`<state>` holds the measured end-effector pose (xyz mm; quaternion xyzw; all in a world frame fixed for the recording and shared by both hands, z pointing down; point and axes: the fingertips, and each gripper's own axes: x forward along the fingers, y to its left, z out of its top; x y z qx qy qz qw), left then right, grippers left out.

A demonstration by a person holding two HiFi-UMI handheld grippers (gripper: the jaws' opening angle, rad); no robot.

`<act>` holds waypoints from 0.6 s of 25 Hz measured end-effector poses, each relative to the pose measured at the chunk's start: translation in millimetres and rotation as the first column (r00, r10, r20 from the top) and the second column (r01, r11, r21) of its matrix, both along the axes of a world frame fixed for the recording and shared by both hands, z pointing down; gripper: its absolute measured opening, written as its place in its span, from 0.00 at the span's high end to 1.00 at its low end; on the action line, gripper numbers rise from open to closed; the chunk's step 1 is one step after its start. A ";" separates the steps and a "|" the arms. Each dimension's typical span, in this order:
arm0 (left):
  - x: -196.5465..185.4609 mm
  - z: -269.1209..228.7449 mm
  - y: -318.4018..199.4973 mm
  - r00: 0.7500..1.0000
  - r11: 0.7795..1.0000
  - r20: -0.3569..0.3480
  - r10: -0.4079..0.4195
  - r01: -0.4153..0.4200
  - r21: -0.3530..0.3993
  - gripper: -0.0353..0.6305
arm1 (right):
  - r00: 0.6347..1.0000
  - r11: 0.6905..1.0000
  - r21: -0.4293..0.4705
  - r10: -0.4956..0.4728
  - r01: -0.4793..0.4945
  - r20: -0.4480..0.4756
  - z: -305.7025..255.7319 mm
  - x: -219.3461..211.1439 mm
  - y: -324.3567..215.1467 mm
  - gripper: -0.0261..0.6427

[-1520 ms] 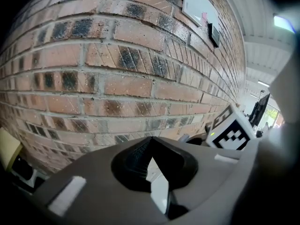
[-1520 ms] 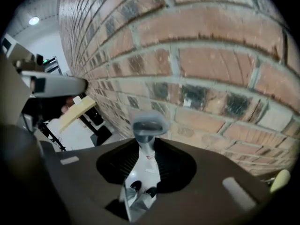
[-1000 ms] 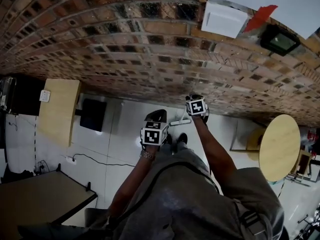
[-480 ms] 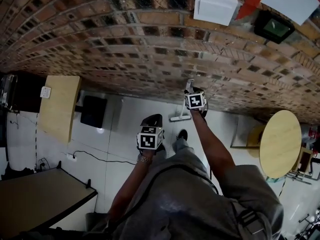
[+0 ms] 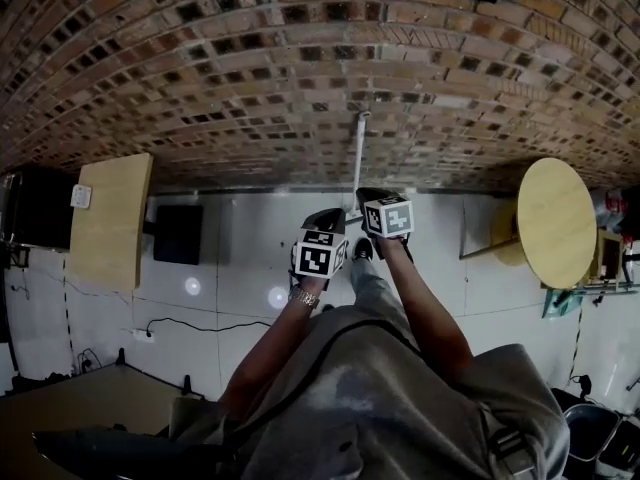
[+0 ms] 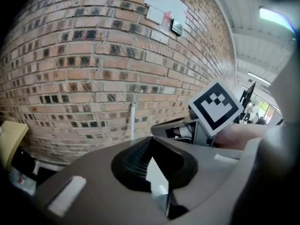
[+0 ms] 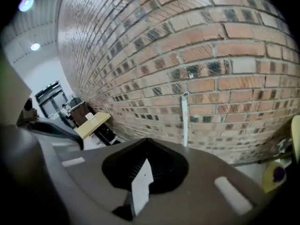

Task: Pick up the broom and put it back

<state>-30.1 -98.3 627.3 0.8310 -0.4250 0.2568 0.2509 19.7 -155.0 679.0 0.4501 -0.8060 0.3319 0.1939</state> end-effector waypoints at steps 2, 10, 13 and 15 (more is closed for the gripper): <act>-0.2 2.5 32.4 1.000 1.000 -0.016 0.025 -0.025 -0.003 0.94 | 0.999 1.000 0.005 0.011 -0.011 0.032 -15.7 -11.3 37.6 0.96; -9.7 -2.3 118.0 0.998 1.000 -0.061 0.025 -0.026 -0.010 0.94 | 0.999 0.999 -0.038 0.031 -0.031 0.009 -44.7 -38.2 168.1 0.96; -9.8 -8.1 123.3 0.997 1.000 -0.071 0.008 -0.008 0.000 0.94 | 1.000 0.999 -0.019 0.026 -0.026 0.002 -52.8 -41.7 180.7 0.96; -7.0 -14.0 121.7 0.997 1.000 -0.074 -0.002 0.003 0.015 0.94 | 0.999 1.000 0.012 0.029 -0.029 -0.015 -60.0 -37.9 181.6 0.96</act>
